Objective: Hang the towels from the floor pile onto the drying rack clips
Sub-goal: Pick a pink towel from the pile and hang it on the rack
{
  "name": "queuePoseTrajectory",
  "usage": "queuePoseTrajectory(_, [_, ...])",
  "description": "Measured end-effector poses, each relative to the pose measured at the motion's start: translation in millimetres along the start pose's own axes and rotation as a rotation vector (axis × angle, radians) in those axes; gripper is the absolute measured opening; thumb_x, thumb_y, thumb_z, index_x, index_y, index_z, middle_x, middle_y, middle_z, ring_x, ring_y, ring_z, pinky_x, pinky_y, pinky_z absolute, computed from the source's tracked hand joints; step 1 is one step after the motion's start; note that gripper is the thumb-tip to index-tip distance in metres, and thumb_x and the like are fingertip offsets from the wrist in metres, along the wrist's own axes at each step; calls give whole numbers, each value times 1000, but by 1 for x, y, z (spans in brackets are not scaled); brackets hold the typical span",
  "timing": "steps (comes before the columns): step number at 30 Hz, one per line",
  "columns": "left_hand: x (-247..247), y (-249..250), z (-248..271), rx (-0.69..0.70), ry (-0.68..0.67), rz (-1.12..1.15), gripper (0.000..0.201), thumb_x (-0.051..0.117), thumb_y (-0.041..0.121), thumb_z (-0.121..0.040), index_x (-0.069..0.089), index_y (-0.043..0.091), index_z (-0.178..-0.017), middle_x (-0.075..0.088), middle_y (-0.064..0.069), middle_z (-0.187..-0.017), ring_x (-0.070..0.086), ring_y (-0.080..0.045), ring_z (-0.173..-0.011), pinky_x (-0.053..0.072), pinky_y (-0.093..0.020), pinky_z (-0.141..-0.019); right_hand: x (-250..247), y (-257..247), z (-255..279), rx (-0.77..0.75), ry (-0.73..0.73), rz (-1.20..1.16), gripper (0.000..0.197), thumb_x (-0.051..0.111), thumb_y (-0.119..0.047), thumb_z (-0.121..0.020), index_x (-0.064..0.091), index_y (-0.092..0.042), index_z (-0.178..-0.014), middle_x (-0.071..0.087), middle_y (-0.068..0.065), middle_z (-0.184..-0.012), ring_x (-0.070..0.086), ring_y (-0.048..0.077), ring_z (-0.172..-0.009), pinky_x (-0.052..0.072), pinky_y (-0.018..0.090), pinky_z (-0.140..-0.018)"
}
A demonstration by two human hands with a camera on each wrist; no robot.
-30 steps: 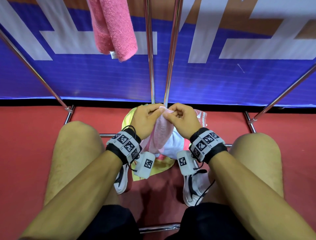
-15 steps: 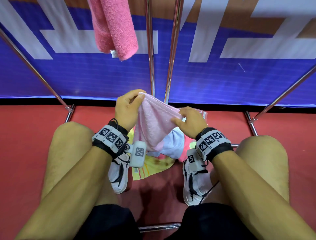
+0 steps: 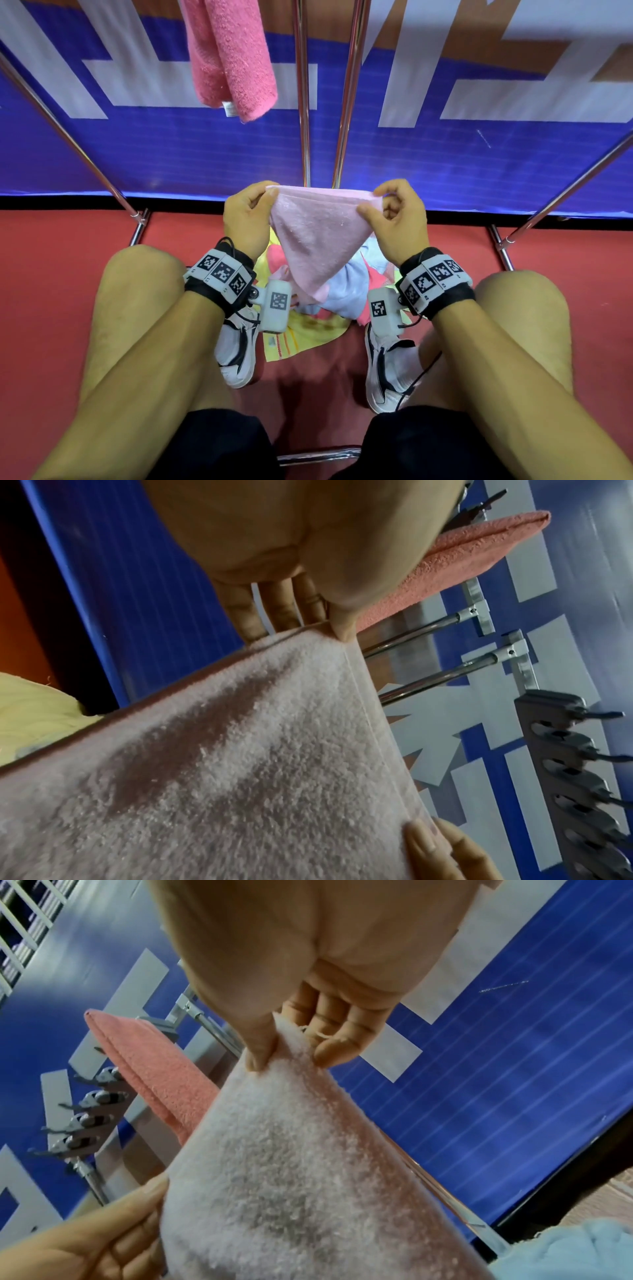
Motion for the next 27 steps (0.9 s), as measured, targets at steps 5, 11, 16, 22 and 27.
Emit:
queuePoseTrajectory(5, [-2, 0, -1, -34, 46, -6, 22, 58, 9, -97, 72, 23, -86, 69, 19, -72, 61, -1, -68, 55, -41, -75, -2, -1, -4, 44, -5, -38, 17, 74, -9, -84, 65, -23, -88, 58, -4, -66, 49, 5, -60, 43, 19, -64])
queuePoseTrajectory(11, [4, -13, -2, -93, 47, 6, 15, 59, 13, -97, 73, 12, -92, 69, 5, -76, 62, -10, -70, 55, -38, -76, -2, 2, -7, 38, 8, 21, 24, 68, -13, -89, 55, -23, -71, 54, -11, -67, 44, -2, -59, 38, 12, -60])
queuePoseTrajectory(16, [0, -20, -4, -126, 101, -33, 15, 63, 19, -95, 74, 9, -96, 69, 3, -76, 63, -8, -68, 57, -34, -72, -3, 9, -7, 66, 22, 105, 28, 68, -20, -89, 54, -26, -66, 48, -13, -62, 41, 0, -55, 35, 11, -58])
queuePoseTrajectory(22, [8, -21, 5, -147, 104, -185, 19, 64, 25, -94, 73, 9, -88, 62, 11, -63, 54, 8, -49, 44, -10, -57, -4, 15, -8, 106, 26, 213, 26, 64, -22, -89, 50, -26, -68, 42, -12, -57, 37, 4, -53, 35, 19, -58])
queuePoseTrajectory(27, [17, -10, 12, -121, 80, -228, 15, 65, 25, -92, 71, 15, -83, 62, 13, -58, 56, 1, -51, 47, -18, -58, 1, 13, -2, 116, 17, 180, 8, 58, -12, -84, 56, -18, -80, 43, -2, -54, 41, 15, -52, 42, 30, -56])
Point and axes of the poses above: each hand's wrist, its own z-axis away from the middle knuckle, its own x-axis out of the palm, y = z × x, the point moved 10 cm from there along -z, towards the middle knuckle
